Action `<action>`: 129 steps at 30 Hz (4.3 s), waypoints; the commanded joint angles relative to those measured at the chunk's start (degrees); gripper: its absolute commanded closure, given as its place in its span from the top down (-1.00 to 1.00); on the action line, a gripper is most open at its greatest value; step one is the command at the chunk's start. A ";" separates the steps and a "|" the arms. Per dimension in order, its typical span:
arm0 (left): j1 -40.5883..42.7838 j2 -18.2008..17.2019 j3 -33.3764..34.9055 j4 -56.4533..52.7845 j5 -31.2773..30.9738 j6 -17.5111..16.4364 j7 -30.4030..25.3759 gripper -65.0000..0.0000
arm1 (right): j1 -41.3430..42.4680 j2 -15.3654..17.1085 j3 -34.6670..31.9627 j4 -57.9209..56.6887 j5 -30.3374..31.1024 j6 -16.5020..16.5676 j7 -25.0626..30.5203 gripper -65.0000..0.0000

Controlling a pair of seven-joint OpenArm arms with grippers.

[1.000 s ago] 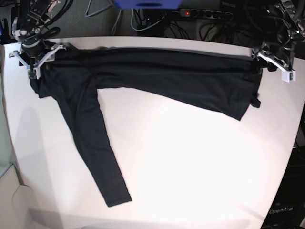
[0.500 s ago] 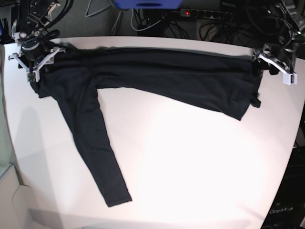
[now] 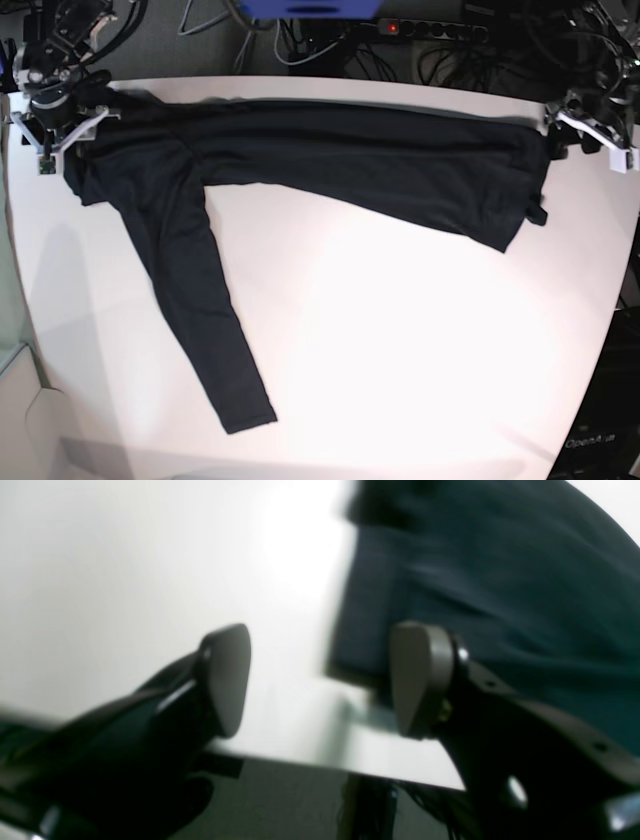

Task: Fold the T-shirt properly
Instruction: 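Lower the folded edge onto the table and open both grippers, then move the right gripper to the sleeve's shoulder end and grasp it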

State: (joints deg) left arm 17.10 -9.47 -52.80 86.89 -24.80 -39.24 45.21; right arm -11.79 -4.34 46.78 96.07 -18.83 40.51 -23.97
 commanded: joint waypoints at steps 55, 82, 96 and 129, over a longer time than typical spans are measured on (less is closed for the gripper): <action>-0.44 -2.61 -2.90 1.24 -1.18 -0.76 -1.39 0.29 | 1.99 2.62 -0.50 -1.26 0.68 -0.51 1.50 -0.03; -4.22 -2.09 -5.01 11.44 -1.36 -0.76 -0.86 0.29 | 8.50 5.17 -0.50 -1.17 0.59 -0.51 1.50 -0.02; -6.95 -2.09 -4.66 10.65 -0.92 -0.76 -0.77 0.29 | 15.62 5.00 -0.50 -1.61 0.59 -0.51 1.15 -0.02; -9.15 -2.70 -2.11 5.11 -0.74 -0.76 -0.68 0.29 | 22.91 9.31 -11.40 -18.75 0.59 -0.51 1.07 -0.02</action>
State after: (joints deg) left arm 8.88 -11.16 -54.92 91.05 -24.16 -39.66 46.15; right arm 9.91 4.19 35.64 76.36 -19.14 40.23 -24.21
